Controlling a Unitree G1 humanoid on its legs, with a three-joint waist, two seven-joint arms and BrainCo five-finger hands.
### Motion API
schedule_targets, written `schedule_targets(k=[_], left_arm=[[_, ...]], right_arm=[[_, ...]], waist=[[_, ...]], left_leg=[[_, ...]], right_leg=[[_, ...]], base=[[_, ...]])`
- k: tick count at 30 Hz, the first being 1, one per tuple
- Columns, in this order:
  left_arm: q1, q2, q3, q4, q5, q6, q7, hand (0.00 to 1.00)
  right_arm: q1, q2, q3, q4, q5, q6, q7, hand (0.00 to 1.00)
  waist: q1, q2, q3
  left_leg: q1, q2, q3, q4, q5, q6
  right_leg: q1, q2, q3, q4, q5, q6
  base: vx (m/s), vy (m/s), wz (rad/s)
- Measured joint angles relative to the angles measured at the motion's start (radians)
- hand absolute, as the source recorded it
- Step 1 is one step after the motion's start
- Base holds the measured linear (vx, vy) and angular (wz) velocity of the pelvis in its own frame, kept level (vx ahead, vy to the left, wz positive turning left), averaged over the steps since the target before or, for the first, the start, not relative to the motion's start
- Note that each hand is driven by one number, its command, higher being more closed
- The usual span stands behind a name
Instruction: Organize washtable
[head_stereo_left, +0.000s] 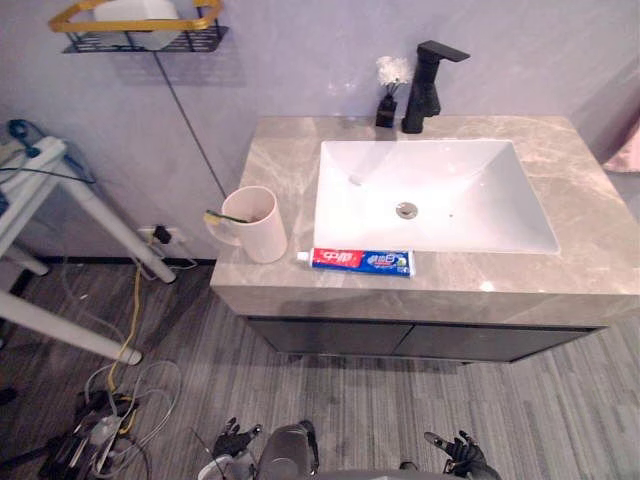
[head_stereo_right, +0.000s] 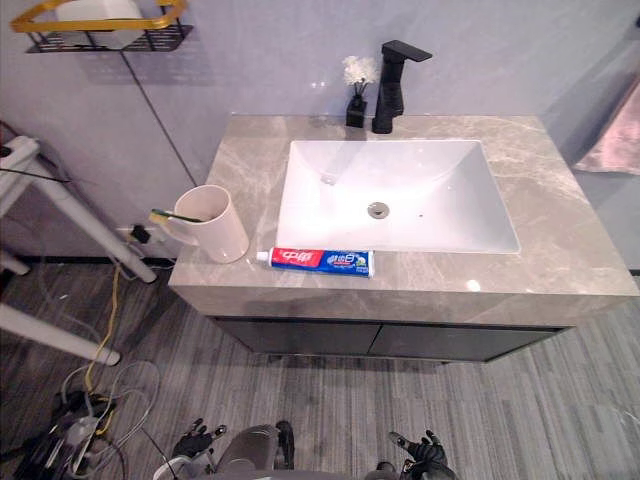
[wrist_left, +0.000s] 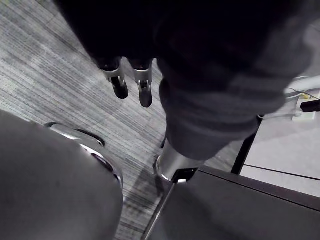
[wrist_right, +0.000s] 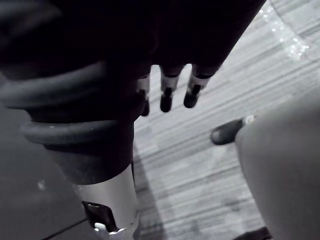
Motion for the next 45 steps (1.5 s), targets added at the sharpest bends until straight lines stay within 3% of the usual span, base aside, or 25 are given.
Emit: schedule_targets(k=[1,4,6,8,10,11,12,15,17,18,22,29,33,38,41,45], left_arm=[[0.003,0.015,0.000,0.009,0.001,0.002,0.000,0.00],[0.001,0.018,0.000,0.013,0.005,0.011,0.001,0.00],[-0.003,0.023,-0.016,0.038,0.039,0.013,0.000,0.00],[-0.006,0.027,-0.073,0.038,0.083,0.013,-0.001,0.00],[-0.026,0.025,-0.100,0.039,0.123,0.012,-0.003,0.00],[-0.031,0.031,-0.119,0.038,0.152,0.013,-0.007,0.00],[-0.037,0.029,-0.118,0.043,0.167,0.014,-0.012,0.00],[-0.031,-0.009,-0.114,0.062,0.166,0.015,-0.023,0.00],[-0.033,-0.015,-0.109,0.079,0.167,0.015,-0.024,0.00],[-0.029,0.024,-0.109,0.116,0.157,0.021,-0.025,0.00],[-0.030,0.025,-0.109,0.111,0.157,0.016,-0.025,0.00],[-0.030,0.020,-0.108,0.105,0.184,0.015,-0.022,0.00],[-0.031,0.018,-0.076,0.106,0.211,0.020,-0.022,0.00],[-0.033,0.013,-0.030,0.109,0.217,0.021,-0.022,0.00],[-0.032,0.012,0.010,0.114,0.217,0.021,-0.023,0.00],[-0.027,0.011,0.074,0.117,0.228,0.022,-0.023,0.00]], right_arm=[[0.004,0.010,-0.016,0.014,-0.001,0.004,0.002,0.00],[0.007,0.011,-0.051,0.009,0.000,0.009,0.003,0.00],[0.009,0.008,-0.060,-0.001,0.026,0.009,0.005,0.00],[0.007,0.009,-0.055,-0.011,0.031,0.008,0.016,0.00],[0.001,0.010,-0.046,-0.010,0.031,0.007,0.023,0.00],[0.003,0.016,-0.043,-0.005,0.032,0.007,0.027,0.00],[0.003,0.016,-0.052,0.003,0.036,0.009,0.033,0.00],[0.002,-0.009,-0.056,0.017,0.045,0.009,0.054,0.00],[0.004,-0.019,-0.056,0.022,0.045,0.010,0.063,0.00],[0.026,0.005,-0.035,0.062,0.066,0.009,0.087,0.00],[0.021,0.005,-0.035,0.061,0.066,0.009,0.087,0.00],[0.024,0.003,-0.080,0.066,0.080,0.011,0.087,0.00],[0.040,0.000,-0.198,0.090,0.125,0.016,0.087,0.00],[0.065,-0.009,-0.301,0.090,0.285,0.011,0.086,0.00],[0.064,-0.040,-0.457,0.089,0.403,-0.010,0.083,0.00],[0.069,-0.093,-0.683,0.088,0.451,-0.022,0.069,0.00]], waist=[[-0.001,-0.020,-0.016],[-0.001,-0.023,-0.019],[-0.016,-0.007,-0.018],[-0.042,0.007,-0.032],[-0.057,0.008,-0.033],[-0.058,-0.007,-0.039],[-0.058,-0.015,-0.046],[-0.054,0.042,-0.054],[-0.057,0.049,-0.060],[-0.056,-0.032,-0.113],[-0.055,-0.033,-0.098],[-0.054,-0.026,-0.093],[-0.056,-0.019,-0.089],[-0.059,-0.022,-0.074],[-0.063,-0.023,-0.071],[-0.082,-0.025,-0.070]], left_leg=[[0.017,-0.001,0.044,-0.032,-0.008,0.010],[0.080,-0.012,0.096,-0.116,-0.006,0.011],[0.179,-0.034,0.133,-0.194,0.015,0.038],[0.218,-0.035,0.140,-0.235,0.017,0.045],[0.230,-0.029,0.140,-0.253,0.025,0.048],[0.223,-0.044,0.126,-0.251,0.025,0.047],[0.222,-0.054,0.103,-0.253,0.024,0.044],[0.260,-0.048,0.086,-0.280,0.034,0.029],[0.294,-0.047,0.085,-0.292,0.033,0.028],[0.305,-0.112,-0.008,-0.325,0.034,0.030],[0.305,-0.103,-0.020,-0.363,0.045,0.046],[0.325,-0.102,-0.049,-0.374,0.055,0.042],[0.347,-0.100,-0.050,-0.369,0.045,0.027],[0.359,-0.100,-0.026,-0.352,0.036,0.013],[0.360,-0.099,-0.009,-0.352,0.031,0.014],[0.359,-0.092,-0.002,-0.354,0.024,0.016]], right_leg=[[-0.039,-0.008,0.016,0.031,0.010,0.011],[-0.143,-0.003,0.041,0.175,0.030,0.022],[-0.218,-0.006,0.028,0.349,0.026,0.016],[-0.231,0.001,-0.029,0.365,-0.017,0.001],[-0.245,0.045,-0.059,0.281,-0.039,-0.006],[-0.245,0.083,-0.051,0.127,0.044,-0.035],[-0.235,0.082,-0.067,0.091,0.065,-0.044],[-0.173,0.091,-0.062,0.014,0.090,-0.054],[-0.132,0.098,-0.061,-0.015,0.090,-0.054],[-0.079,0.044,-0.109,-0.109,0.140,-0.028],[-0.093,0.057,-0.116,-0.110,0.147,-0.019],[-0.059,0.060,-0.158,-0.134,0.155,-0.022],[-0.039,0.066,-0.166,-0.137,0.155,-0.022],[-0.041,0.068,-0.142,-0.142,0.161,-0.025],[-0.062,0.069,-0.113,-0.142,0.169,-0.023],[-0.070,0.074,-0.107,-0.143,0.172,-0.025]], base=[[0.09,0.096,-0.80],[0.11,0.126,-0.97],[0.14,0.193,-0.76],[0.17,0.073,-0.15],[0.21,-0.011,0.14],[0.21,-0.065,0.25],[0.22,-0.075,0.23],[0.24,0.001,-0.01],[0.18,0.002,-0.10],[0.00,-0.050,-0.03],[-0.12,-0.073,0.05],[-0.01,-0.043,0.13],[0.01,-0.016,-0.02],[-0.02,-0.026,-0.26],[-0.05,-0.029,-0.30],[-0.06,-0.037,-0.10]])
